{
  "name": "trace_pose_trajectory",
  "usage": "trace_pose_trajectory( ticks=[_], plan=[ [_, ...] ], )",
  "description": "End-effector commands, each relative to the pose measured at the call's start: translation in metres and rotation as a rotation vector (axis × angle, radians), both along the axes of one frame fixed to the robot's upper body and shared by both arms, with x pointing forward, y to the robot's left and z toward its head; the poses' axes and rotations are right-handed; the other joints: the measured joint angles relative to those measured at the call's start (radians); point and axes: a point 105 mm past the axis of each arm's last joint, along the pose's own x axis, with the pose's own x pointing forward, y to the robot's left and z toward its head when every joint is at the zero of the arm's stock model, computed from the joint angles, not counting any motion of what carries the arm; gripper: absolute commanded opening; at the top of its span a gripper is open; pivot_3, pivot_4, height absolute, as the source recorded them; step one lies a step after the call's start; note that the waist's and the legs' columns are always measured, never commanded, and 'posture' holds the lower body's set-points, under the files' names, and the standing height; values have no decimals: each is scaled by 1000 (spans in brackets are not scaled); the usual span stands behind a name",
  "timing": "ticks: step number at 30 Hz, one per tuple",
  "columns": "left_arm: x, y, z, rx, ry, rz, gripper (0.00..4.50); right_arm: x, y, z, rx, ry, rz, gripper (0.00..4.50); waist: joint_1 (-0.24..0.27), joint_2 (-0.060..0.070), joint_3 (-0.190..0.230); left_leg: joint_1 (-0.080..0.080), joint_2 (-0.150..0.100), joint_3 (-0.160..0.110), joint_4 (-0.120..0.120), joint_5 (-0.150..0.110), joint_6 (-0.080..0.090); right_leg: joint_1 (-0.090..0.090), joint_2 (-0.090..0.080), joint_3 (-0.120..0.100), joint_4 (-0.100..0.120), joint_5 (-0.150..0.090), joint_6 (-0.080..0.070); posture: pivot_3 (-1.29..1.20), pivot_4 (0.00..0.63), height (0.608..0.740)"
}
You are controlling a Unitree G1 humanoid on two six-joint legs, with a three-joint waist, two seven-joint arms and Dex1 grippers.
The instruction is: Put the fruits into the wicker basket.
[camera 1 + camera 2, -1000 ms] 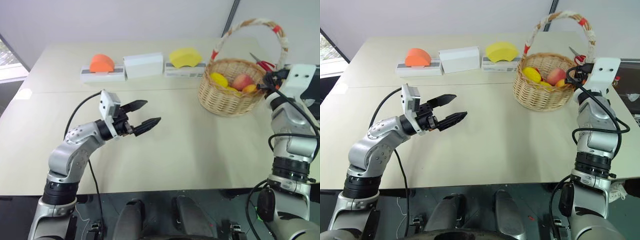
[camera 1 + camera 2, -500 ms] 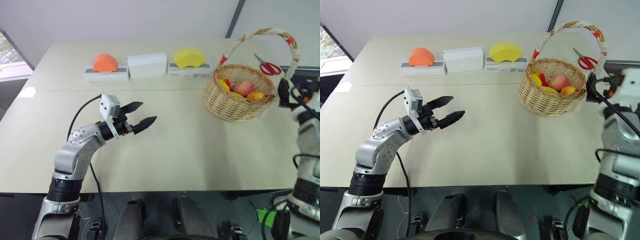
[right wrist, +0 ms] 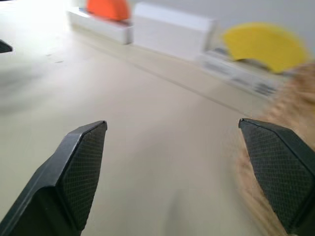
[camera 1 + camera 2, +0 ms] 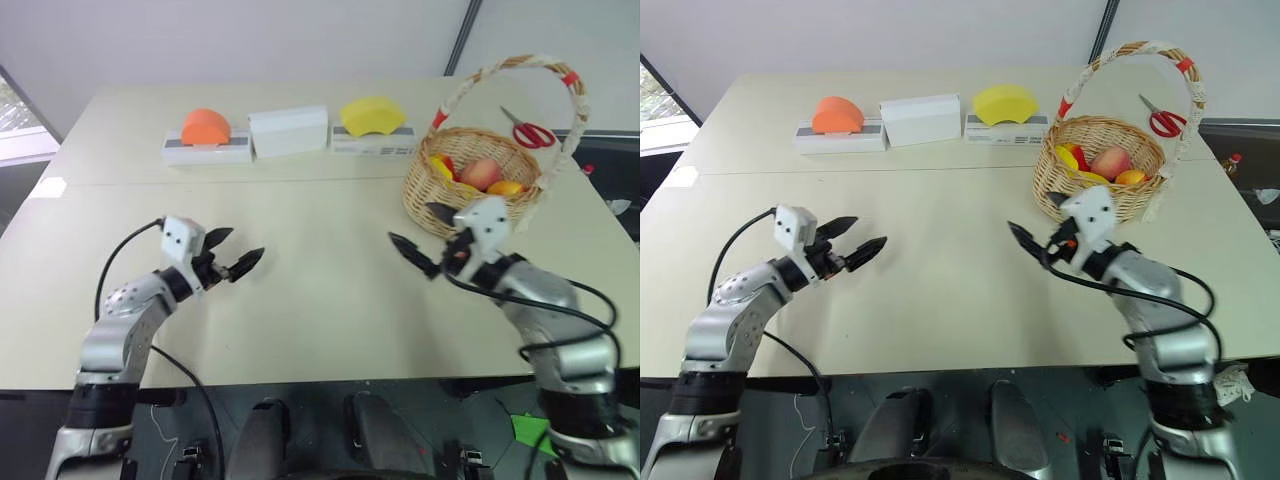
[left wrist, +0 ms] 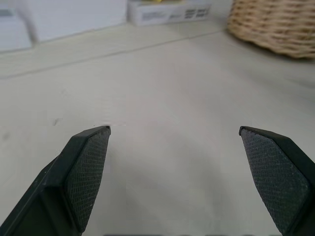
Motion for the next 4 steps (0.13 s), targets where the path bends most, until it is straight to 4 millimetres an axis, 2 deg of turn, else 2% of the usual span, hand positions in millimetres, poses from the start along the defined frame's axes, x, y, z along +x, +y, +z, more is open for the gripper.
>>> trace_pose_trajectory(
  ticks=[1, 4],
  plan=[
    [-5, 5, 14, 11, -69, 36, 4500, 9, 7, 0, -7, -36, 23, 4480, 7, 0, 0, 0, 0, 0, 0, 0, 0, 0, -1, 0, 0, 0, 0, 0, 150, 740],
    [-9, 4, 14, 8, -72, 36, 4500, 15, 9, -3, -6, -37, 25, 4480, 14, 0, 0, -1, -1, 0, 0, 0, 0, 0, -1, 0, -1, 0, 0, 0, 150, 740]
  ],
)
